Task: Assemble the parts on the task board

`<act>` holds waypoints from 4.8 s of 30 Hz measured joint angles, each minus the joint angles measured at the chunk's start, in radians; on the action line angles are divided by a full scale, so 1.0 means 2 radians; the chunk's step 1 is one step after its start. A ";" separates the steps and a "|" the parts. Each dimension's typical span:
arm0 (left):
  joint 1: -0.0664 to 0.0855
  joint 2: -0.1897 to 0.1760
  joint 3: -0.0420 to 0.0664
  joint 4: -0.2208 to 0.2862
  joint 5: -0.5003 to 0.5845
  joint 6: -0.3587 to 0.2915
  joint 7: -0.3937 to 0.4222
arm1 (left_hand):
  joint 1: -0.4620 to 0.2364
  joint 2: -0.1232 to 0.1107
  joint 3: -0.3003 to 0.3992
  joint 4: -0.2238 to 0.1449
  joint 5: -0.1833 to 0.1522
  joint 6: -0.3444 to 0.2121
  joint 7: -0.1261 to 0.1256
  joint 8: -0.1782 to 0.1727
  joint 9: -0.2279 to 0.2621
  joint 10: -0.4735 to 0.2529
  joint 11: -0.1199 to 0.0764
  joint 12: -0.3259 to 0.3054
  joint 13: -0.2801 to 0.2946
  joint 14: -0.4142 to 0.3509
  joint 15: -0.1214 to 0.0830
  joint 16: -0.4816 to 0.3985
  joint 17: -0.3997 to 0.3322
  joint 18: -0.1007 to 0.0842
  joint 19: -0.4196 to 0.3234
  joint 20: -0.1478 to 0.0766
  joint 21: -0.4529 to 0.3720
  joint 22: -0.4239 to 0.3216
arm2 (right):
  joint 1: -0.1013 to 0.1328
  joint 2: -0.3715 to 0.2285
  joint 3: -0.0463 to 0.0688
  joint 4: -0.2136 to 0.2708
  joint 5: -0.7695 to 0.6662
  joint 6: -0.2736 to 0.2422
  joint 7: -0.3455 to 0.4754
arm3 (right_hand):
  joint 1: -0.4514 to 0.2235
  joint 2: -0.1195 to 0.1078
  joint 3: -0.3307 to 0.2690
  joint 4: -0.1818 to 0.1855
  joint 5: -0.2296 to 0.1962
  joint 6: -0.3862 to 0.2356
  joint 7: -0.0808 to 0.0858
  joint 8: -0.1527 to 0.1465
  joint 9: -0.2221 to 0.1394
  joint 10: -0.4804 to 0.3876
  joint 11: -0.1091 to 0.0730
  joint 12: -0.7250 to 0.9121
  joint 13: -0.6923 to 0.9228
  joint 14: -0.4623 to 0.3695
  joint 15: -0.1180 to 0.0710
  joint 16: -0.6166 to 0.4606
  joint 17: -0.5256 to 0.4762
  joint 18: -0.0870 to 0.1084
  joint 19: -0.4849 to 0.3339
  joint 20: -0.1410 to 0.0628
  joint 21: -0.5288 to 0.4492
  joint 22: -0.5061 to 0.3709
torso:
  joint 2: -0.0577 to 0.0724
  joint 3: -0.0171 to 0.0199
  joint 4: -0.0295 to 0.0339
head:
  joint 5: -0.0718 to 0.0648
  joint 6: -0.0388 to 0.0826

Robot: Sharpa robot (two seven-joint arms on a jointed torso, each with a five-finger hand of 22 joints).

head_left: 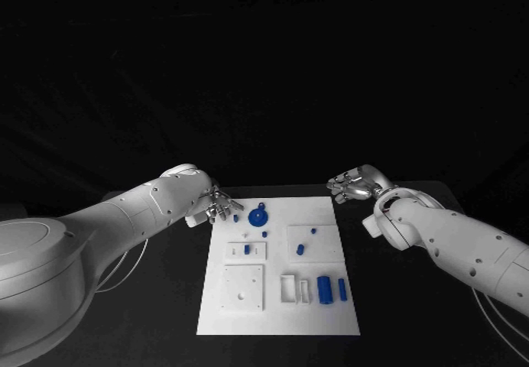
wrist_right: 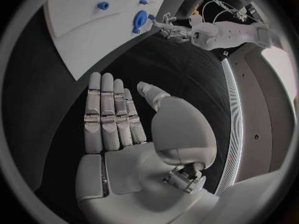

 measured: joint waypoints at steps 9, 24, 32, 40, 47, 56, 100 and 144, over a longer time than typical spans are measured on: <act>0.000 0.000 0.000 -0.005 0.003 0.008 0.007 | 0.002 0.016 -0.014 -0.019 0.000 0.004 0.000 0.000 -0.003 0.002 0.002 0.000 0.002 0.000 0.000 0.000 0.001 0.000 0.000 0.000 -0.007 0.007 | 0.000 0.001 0.001 0.000 0.022 -0.013 0.017 | 0.000 0.000 0.000 0.000 0.002 0.000 0.000 0.000 0.000 0.000 0.000 -0.002 0.000 0.000 0.000 -0.002 -0.005 0.000 0.004 0.000 0.005 -0.040 | 0.000 0.0000 -0.0007 | -0.004 0.000; -0.003 -0.001 0.000 -0.011 0.008 0.033 0.014 | 0.006 0.053 -0.039 -0.059 0.000 0.007 0.000 0.000 -0.003 -0.003 0.003 0.000 0.003 -0.004 0.000 0.000 -0.002 0.000 0.003 0.001 -0.015 0.015 | 0.000 0.004 0.001 0.000 0.035 -0.021 0.027 | 0.000 0.000 -0.002 0.002 0.002 0.000 0.000 0.000 0.000 0.000 0.000 -0.002 0.000 0.000 0.000 -0.002 -0.007 0.000 0.004 0.000 0.017 -0.065 | 0.001 -0.0002 0.0006 | -0.004 -0.002; -0.007 0.000 0.000 -0.016 0.011 0.037 0.016 | 0.004 0.060 -0.041 -0.061 0.000 0.007 0.000 0.000 -0.004 -0.003 0.003 0.002 0.003 -0.004 0.000 0.000 -0.002 0.000 0.004 0.000 -0.019 0.017 | 0.000 0.004 0.001 0.000 0.036 -0.021 0.027 | 0.000 0.000 -0.002 0.002 0.002 0.000 0.000 0.000 0.000 0.000 0.000 -0.002 0.000 0.002 0.002 -0.002 -0.007 0.000 0.004 0.000 0.017 -0.068 | 0.001 -0.0003 -0.0004 | -0.003 -0.003; -0.008 0.000 0.000 -0.017 0.018 0.036 0.018 | 0.009 0.079 -0.041 -0.061 0.000 0.006 0.001 0.000 -0.006 -0.004 0.004 0.002 0.003 -0.004 0.000 0.000 -0.003 0.000 0.005 0.002 -0.020 0.018 | 0.000 0.004 0.001 0.000 0.036 -0.021 0.027 | 0.000 0.000 -0.003 0.003 0.004 0.000 0.000 0.000 0.000 0.000 0.000 -0.002 0.000 0.002 0.002 -0.004 -0.008 0.000 0.003 0.000 0.019 -0.071 | 0.001 0.0000 -0.0005 | -0.004 -0.004; -0.009 0.001 0.000 -0.019 0.025 0.034 0.018 | 0.017 0.090 -0.047 -0.066 0.000 0.002 0.002 0.000 -0.009 -0.004 0.004 0.002 0.002 -0.004 0.000 0.000 -0.004 0.000 0.005 0.002 -0.023 0.020 | 0.000 0.005 0.002 0.000 0.037 -0.021 0.027 | 0.000 0.000 -0.004 0.004 0.006 0.000 0.000 0.000 0.000 0.000 0.000 -0.002 0.000 0.002 0.002 -0.004 -0.008 0.000 0.003 0.000 0.019 -0.072 | 0.001 0.0002 0.0000 | -0.004 -0.006; -0.010 0.006 0.000 -0.023 0.039 0.035 0.019 | 0.031 0.104 -0.051 -0.077 0.000 0.002 0.002 0.000 -0.014 -0.004 0.004 0.002 0.002 -0.004 0.000 0.000 -0.004 0.000 0.007 0.000 -0.028 0.023 | 0.000 0.008 0.003 0.001 0.037 -0.022 0.027 | 0.000 0.000 -0.004 0.004 0.013 0.000 0.000 0.000 0.000 0.000 0.000 -0.002 0.000 0.002 0.002 -0.004 -0.008 0.000 0.003 0.000 0.021 -0.075 | 0.001 0.0006 -0.0001 | 0.000 -0.005; -0.011 -0.004 -0.001 0.002 0.063 -0.023 0.020 | 0.077 0.118 0.031 -0.145 0.083 0.024 -0.013 0.057 -0.001 0.003 -0.007 -0.008 -0.004 0.002 -0.009 0.008 0.004 0.000 0.011 -0.008 -0.004 0.022 | 0.000 0.009 0.004 0.001 0.020 -0.018 0.025 | -0.002 -0.002 0.000 0.008 0.020 0.000 0.000 0.000 0.000 0.000 0.000 -0.004 0.000 0.002 0.002 -0.004 -0.009 0.000 0.003 0.000 0.027 -0.082 | 0.001 -0.0003 0.0018 | 0.001 -0.007; -0.005 -0.182 -0.053 0.358 0.083 -0.183 -0.030 | 0.058 0.087 0.061 -0.173 0.137 0.050 0.010 0.000 0.091 0.007 -0.013 0.052 0.015 0.046 -0.020 0.011 0.017 0.000 0.019 -0.017 0.051 0.023 | 0.001 -0.016 0.003 0.011 0.020 -0.012 0.022 | -0.004 -0.004 -0.002 0.013 0.022 0.000 0.000 0.000 0.000 0.000 0.000 -0.004 0.000 0.002 0.002 -0.004 -0.010 0.000 0.003 0.000 0.029 -0.088 | -0.010 0.0040 0.0200 | -0.002 -0.027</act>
